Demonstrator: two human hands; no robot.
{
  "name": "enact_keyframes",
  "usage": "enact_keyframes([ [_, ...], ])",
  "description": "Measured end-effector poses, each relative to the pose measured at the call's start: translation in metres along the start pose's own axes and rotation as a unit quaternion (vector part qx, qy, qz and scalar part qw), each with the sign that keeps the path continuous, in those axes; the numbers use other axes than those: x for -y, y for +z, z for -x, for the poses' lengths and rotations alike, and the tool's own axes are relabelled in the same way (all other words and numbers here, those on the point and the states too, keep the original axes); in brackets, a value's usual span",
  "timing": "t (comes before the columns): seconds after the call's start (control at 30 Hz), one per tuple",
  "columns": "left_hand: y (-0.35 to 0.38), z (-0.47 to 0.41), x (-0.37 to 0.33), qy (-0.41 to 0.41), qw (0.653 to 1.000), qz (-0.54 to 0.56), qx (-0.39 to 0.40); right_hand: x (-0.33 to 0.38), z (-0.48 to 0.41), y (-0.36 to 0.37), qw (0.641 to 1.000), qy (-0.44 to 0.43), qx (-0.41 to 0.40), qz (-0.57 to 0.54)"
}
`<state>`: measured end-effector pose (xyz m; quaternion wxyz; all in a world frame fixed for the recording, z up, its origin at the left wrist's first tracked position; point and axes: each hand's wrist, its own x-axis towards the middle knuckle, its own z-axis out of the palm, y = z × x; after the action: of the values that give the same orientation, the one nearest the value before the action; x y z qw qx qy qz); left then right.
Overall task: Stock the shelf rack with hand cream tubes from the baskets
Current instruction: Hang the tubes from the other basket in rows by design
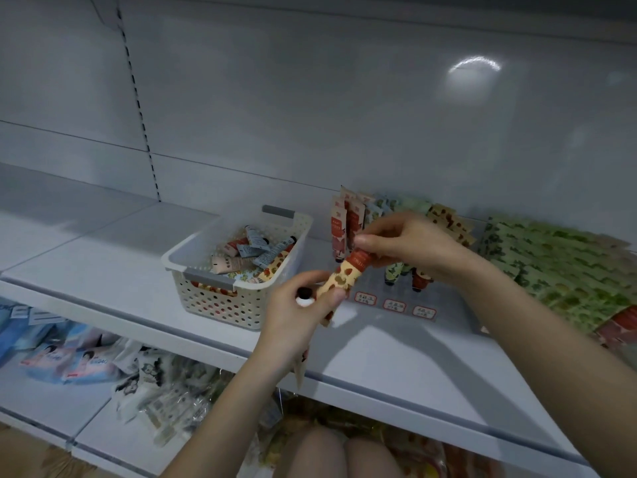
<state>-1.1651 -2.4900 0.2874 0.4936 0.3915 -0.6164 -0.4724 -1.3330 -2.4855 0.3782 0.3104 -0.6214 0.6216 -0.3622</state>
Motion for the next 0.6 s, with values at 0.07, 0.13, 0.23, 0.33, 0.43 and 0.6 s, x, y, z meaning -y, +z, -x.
enact_keyframes([
  [0.07, -0.001, 0.001, 0.001, -0.033, 0.998, 0.045, -0.02, -0.01, 0.012, -0.006, 0.994, 0.027, -0.05, -0.09],
  [0.13, -0.001, 0.002, 0.0, -0.061, 0.993, 0.089, -0.039, -0.022, 0.027, -0.007, 0.989, 0.057, -0.069, -0.121],
  [0.23, 0.005, 0.003, -0.001, -0.054, 0.993, 0.094, -0.039, -0.049, 0.053, -0.001, 0.984, 0.105, 0.01, -0.14],
  [0.33, 0.018, 0.007, -0.002, 0.0, 1.0, 0.013, 0.009, -0.073, 0.072, 0.008, 0.992, 0.083, 0.058, -0.077],
  [0.43, 0.038, 0.013, -0.006, 0.035, 0.997, -0.025, 0.071, -0.082, 0.082, 0.008, 0.999, 0.01, 0.031, 0.0],
  [0.6, 0.061, 0.013, -0.008, -0.001, 0.998, 0.015, 0.065, -0.098, 0.089, -0.007, 0.995, -0.031, -0.073, 0.065],
])
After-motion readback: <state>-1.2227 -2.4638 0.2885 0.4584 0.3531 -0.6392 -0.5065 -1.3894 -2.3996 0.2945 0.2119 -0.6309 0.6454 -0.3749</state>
